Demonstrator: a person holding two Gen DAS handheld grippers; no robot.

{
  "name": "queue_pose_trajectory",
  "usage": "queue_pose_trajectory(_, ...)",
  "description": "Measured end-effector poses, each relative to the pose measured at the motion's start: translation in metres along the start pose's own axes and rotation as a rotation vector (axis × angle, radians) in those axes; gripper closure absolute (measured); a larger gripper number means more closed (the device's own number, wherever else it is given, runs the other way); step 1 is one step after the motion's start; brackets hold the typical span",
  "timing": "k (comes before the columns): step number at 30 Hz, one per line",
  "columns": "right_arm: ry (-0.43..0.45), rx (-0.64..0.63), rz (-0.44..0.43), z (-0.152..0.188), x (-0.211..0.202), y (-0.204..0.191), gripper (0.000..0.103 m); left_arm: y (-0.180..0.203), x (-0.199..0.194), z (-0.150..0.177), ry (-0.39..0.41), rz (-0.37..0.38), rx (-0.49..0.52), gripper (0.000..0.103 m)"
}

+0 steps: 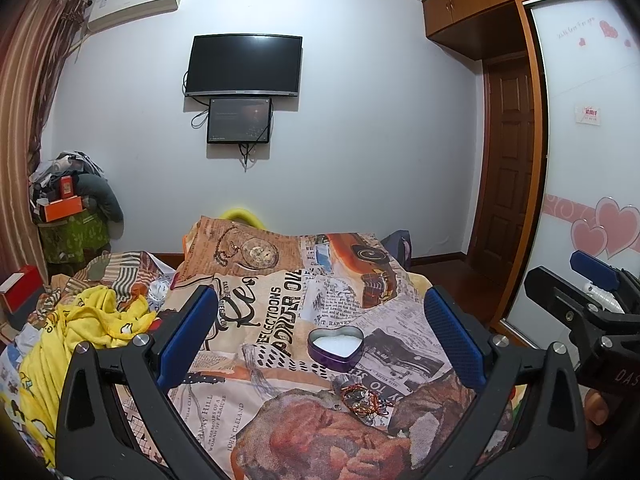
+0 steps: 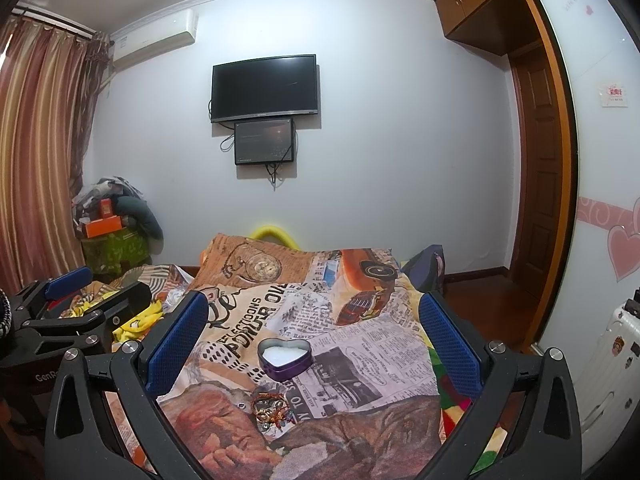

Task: Organize jewelry

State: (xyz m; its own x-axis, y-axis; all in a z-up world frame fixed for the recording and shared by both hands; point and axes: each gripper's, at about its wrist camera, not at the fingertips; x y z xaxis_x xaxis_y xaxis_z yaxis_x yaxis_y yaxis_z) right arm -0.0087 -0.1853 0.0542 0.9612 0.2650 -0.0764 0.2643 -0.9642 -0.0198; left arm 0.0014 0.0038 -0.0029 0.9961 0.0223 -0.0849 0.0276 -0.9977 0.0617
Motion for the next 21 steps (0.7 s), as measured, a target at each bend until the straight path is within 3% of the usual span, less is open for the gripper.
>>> queue_pose_trajectory(21, -0.003, -0.001, -0.005, 0.0034, -0.0010, -0.0041, 0.000, 0.0017, 0.0021, 0.0045, -0.004, 0.000, 0.003, 0.000)
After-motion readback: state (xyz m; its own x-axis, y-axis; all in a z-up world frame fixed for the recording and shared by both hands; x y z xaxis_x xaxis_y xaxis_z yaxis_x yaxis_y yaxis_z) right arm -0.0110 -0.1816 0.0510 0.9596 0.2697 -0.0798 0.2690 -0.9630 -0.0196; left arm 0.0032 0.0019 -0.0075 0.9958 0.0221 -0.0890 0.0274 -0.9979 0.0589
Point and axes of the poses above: each gripper's, at about its wrist camera, not at the fingertips, and x roughly the way its jaws point, y to its right, z to its underside, and after that the axes turned 10 degrees about y, right-handed
